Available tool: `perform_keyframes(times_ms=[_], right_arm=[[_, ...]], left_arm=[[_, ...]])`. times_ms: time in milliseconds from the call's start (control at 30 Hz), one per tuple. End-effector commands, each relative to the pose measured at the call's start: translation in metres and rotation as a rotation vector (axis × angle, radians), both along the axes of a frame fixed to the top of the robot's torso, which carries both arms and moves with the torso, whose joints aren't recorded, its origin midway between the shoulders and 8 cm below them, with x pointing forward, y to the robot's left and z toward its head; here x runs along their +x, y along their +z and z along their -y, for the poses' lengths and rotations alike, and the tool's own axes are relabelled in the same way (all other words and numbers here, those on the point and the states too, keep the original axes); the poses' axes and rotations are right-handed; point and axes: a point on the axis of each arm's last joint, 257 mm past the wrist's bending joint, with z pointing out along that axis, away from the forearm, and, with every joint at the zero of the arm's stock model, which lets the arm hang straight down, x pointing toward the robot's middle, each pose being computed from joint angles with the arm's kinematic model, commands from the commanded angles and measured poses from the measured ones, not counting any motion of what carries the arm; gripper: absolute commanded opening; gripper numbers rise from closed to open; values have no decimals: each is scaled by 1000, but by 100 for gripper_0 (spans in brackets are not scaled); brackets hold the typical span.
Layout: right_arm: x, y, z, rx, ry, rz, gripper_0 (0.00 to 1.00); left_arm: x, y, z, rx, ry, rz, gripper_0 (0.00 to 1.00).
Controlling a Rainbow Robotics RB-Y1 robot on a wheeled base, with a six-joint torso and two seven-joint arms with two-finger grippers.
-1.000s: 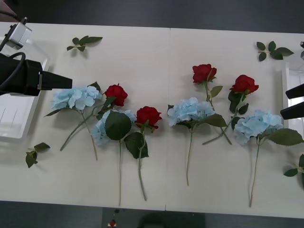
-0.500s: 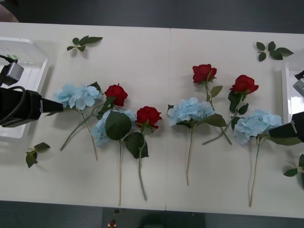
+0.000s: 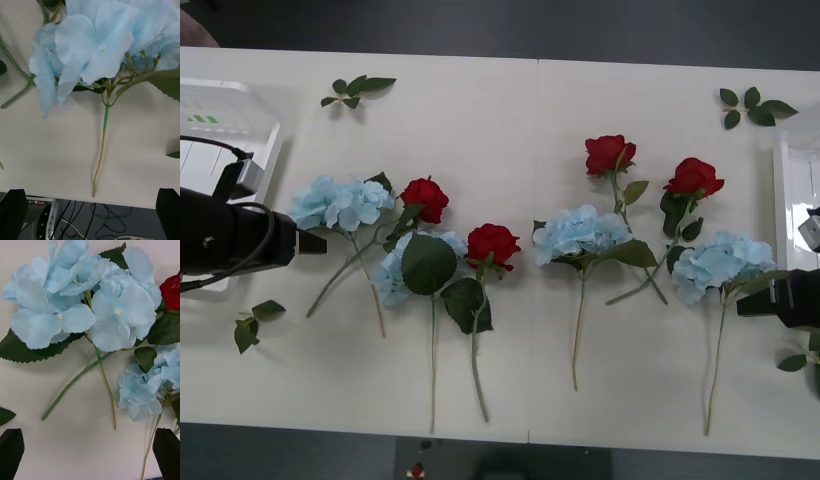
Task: Put the red flowers into the right box and the blue flowers into the left box
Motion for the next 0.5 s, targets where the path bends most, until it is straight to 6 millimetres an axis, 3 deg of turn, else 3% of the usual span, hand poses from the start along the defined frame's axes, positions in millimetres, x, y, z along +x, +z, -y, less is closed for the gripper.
perform_keyframes(times_ms=[33, 500], right_arm=[[7, 0, -8, 11, -36, 32, 100], [2, -37, -16, 32, -151, -22, 100]], left_arm=[[26, 8, 1, -3, 48, 28, 100], [62, -25, 11, -12, 102, 6, 100]])
